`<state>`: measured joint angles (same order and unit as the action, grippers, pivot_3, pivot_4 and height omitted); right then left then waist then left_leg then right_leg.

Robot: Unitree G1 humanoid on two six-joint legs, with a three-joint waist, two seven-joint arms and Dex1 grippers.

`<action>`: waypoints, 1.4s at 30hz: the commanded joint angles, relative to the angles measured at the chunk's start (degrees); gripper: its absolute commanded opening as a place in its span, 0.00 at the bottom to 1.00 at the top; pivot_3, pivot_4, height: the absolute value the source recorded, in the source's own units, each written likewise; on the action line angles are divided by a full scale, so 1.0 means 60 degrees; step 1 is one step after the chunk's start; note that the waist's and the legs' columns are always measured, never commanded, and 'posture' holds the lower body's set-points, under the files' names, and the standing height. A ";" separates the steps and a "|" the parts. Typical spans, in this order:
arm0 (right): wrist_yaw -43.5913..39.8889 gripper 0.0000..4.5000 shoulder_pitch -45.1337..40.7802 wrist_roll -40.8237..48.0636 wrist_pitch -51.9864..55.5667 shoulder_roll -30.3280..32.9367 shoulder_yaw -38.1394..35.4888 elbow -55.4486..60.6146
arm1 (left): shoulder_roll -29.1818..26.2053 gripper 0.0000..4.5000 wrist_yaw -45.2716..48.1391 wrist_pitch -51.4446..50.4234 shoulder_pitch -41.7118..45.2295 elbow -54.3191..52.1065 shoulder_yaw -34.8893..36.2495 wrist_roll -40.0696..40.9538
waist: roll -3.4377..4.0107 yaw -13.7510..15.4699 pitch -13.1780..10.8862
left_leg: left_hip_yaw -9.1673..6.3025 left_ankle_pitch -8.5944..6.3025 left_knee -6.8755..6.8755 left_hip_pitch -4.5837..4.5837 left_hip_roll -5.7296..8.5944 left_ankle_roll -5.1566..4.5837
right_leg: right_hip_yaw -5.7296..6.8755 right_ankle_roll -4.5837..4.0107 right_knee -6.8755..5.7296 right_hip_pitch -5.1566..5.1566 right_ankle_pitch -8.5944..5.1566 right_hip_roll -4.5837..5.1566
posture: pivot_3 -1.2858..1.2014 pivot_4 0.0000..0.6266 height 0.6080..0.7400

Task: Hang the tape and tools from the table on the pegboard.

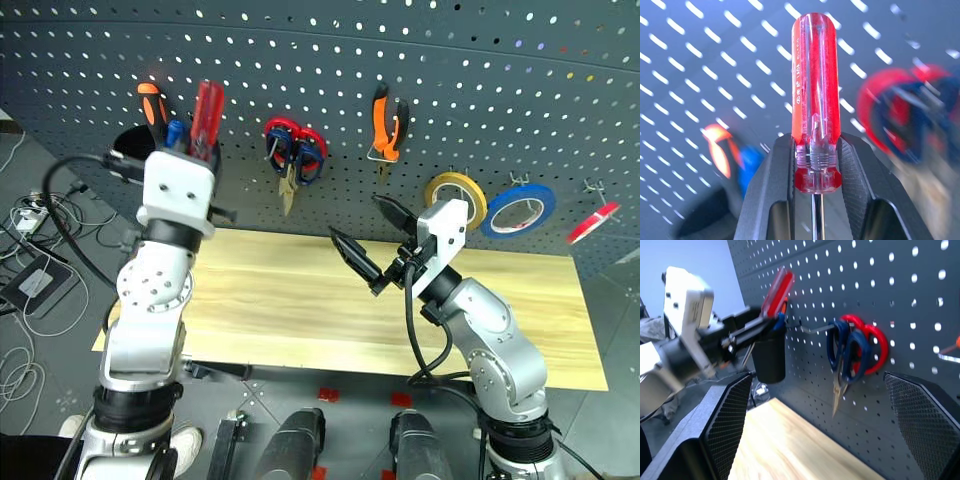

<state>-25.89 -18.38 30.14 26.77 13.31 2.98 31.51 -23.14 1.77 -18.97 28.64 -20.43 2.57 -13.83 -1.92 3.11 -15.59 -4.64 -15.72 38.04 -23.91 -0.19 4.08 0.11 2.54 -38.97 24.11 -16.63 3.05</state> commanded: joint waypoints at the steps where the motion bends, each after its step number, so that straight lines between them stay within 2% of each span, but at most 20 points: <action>1: 0.0060 1.00 -0.0167 -0.0140 -0.0341 -0.0061 -0.0008 -0.0040 | -0.0375 0.19 -0.0138 0.0423 0.1128 0.0469 0.0525 -0.0088 | -0.0001 0.0002 0.0013 | 0.0000 0.0001 0.0002 0.0001 0.0002 -0.0001 | 0.0000 0.0000 -0.0002 -0.0001 0.0000 0.0000 | 0.59 0.26 1.00; 11: 0.0237 1.00 -0.0108 -0.0299 -0.0405 -0.0167 0.0055 -0.0033 | -0.0830 0.19 -0.0360 0.1127 0.3444 0.2411 0.0706 -0.0126 | -0.0011 -0.0012 0.0147 | -0.0002 0.0003 0.0009 0.0000 0.0015 -0.0003 | 0.0004 0.0000 -0.0006 0.0001 0.0000 0.0004 | 0.58 0.25 1.00; 21: 0.0379 1.00 -0.0026 -0.0332 -0.0325 -0.0060 0.0065 0.0128 | -0.0593 0.19 -0.0621 0.0843 0.2959 0.3019 0.1261 0.0266 | -0.0009 -0.0041 0.0247 | -0.0002 0.0004 0.0011 0.0002 0.0017 -0.0005 | 0.0006 0.0000 -0.0012 0.0001 0.0000 0.0005 | 0.58 0.26 1.00; 28: 0.0370 1.00 -0.0013 -0.0363 -0.0331 0.0046 0.0089 0.0085 | -0.0474 0.19 -0.0954 0.1052 0.3249 0.3863 0.1436 0.0475 | -0.0010 -0.0033 0.0261 | -0.0008 0.0004 0.0021 0.0001 0.0021 -0.0006 | 0.0012 -0.0001 -0.0018 -0.0002 0.0001 0.0007 | 0.58 0.27 1.00; 42: 0.0381 1.00 -0.0087 -0.0409 -0.0320 0.0103 0.0100 0.0006 | -0.0368 0.19 -0.1239 0.1212 0.3361 0.4391 0.1347 0.0744 | -0.0013 -0.0047 0.0298 | -0.0010 0.0004 0.0028 0.0002 0.0022 -0.0007 | 0.0015 -0.0001 -0.0027 -0.0001 0.0001 0.0007 | 0.58 0.29 1.00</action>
<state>-23.63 -18.57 27.79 25.63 13.70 3.59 29.19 -25.22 -5.04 -12.56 47.54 7.52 9.87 -9.52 -2.00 2.83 -13.81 -4.70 -15.69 38.20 -23.90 -0.05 4.04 0.20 2.54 -39.14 24.10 -16.62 3.09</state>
